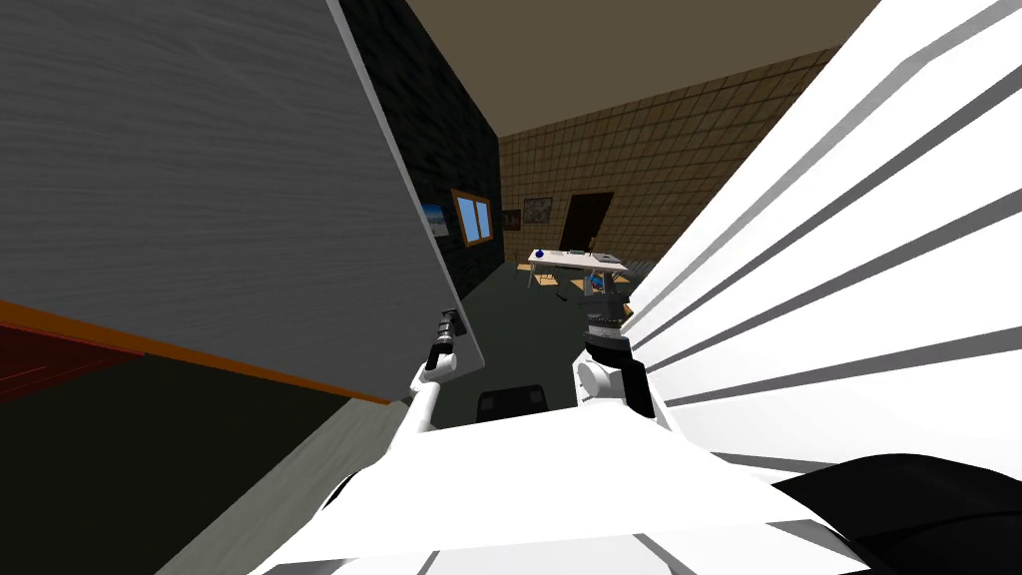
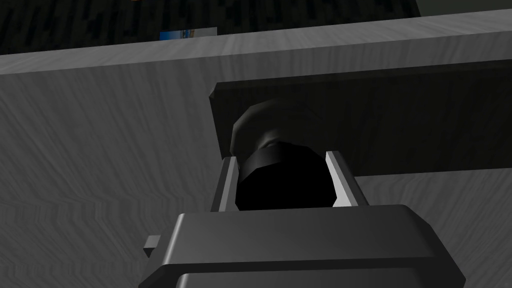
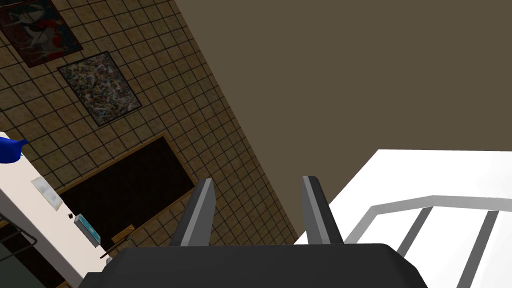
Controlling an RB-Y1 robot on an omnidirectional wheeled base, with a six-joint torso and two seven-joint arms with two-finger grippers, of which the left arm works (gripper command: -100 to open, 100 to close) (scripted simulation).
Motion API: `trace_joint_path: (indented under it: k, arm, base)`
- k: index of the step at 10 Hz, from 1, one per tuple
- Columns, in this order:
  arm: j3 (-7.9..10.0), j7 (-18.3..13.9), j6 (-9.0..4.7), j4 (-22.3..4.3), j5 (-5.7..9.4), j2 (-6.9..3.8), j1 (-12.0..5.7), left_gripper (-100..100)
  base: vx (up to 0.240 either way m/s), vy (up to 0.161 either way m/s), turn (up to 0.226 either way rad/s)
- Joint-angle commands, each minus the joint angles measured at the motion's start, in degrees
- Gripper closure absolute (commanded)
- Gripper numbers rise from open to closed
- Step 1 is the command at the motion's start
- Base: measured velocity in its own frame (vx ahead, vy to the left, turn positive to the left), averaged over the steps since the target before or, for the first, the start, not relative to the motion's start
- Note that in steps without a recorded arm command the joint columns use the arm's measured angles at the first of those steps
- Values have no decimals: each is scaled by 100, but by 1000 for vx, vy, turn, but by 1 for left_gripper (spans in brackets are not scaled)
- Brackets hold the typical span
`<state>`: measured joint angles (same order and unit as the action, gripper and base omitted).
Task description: Push the door open
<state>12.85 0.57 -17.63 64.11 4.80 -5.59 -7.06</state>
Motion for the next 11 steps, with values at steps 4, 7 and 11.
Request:
trace_joint_path:
  k: [4, 7, 11]
  arm:
    - [295, 62, -7, 60, 48, -13, 49, 100]
    - [407, 77, -17, 38, 70, -34, 66, 100]
    - [636, 129, -12, 53, 108, -42, 89, 100]
  base:
    - [189, -86, 71]
    - [129, -37, 41]
    - [190, -40, 49]
